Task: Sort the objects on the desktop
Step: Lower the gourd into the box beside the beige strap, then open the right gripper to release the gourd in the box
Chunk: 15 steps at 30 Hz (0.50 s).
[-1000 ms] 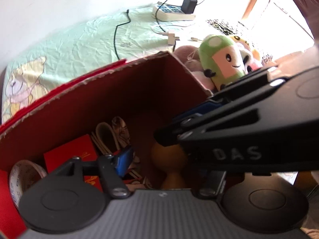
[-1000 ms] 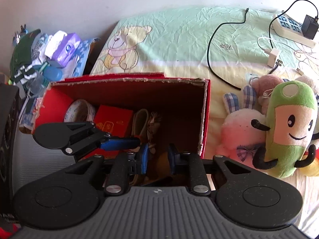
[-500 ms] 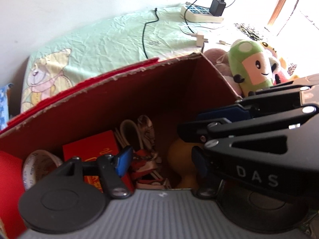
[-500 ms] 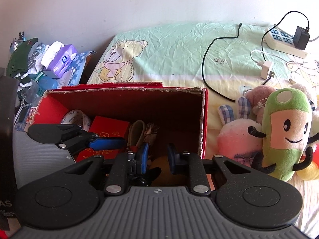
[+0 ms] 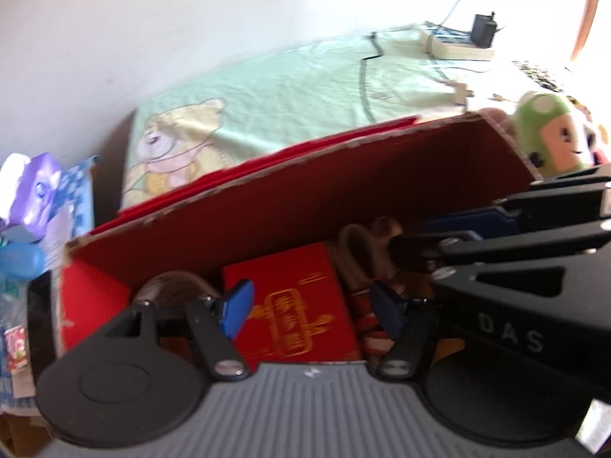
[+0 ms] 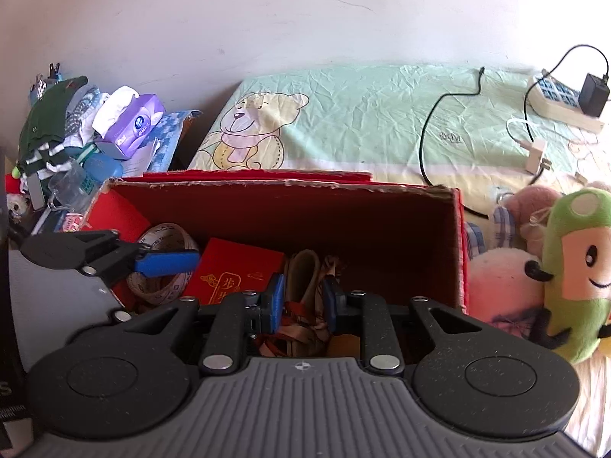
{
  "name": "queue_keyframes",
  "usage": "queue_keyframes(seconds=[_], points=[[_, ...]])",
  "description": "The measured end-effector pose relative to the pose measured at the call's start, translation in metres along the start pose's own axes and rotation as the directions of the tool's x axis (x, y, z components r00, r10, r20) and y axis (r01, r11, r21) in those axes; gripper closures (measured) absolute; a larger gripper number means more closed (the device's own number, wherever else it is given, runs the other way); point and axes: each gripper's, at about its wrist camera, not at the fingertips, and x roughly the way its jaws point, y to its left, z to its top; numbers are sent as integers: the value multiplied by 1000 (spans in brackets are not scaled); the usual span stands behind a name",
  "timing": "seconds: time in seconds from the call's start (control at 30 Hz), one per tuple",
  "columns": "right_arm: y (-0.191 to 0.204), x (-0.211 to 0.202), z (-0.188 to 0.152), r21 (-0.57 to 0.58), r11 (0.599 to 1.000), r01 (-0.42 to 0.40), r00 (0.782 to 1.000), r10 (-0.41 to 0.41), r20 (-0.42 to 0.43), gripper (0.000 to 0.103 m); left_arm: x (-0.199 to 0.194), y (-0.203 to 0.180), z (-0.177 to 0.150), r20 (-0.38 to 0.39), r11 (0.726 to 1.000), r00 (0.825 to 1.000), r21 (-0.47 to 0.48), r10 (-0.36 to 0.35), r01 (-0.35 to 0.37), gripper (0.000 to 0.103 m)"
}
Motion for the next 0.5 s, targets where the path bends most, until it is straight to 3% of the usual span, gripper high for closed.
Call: queue_keyframes(seconds=[0.23,0.5], points=[[-2,13,-3,21,999,43,999,-43,10,78,0,4,-2,8,999,999,-17,37,-37,31],[-16,12,-5,124,992,-5,1000,3,21,80,6,6,1,-29,997,998,-55,48,-50,28]])
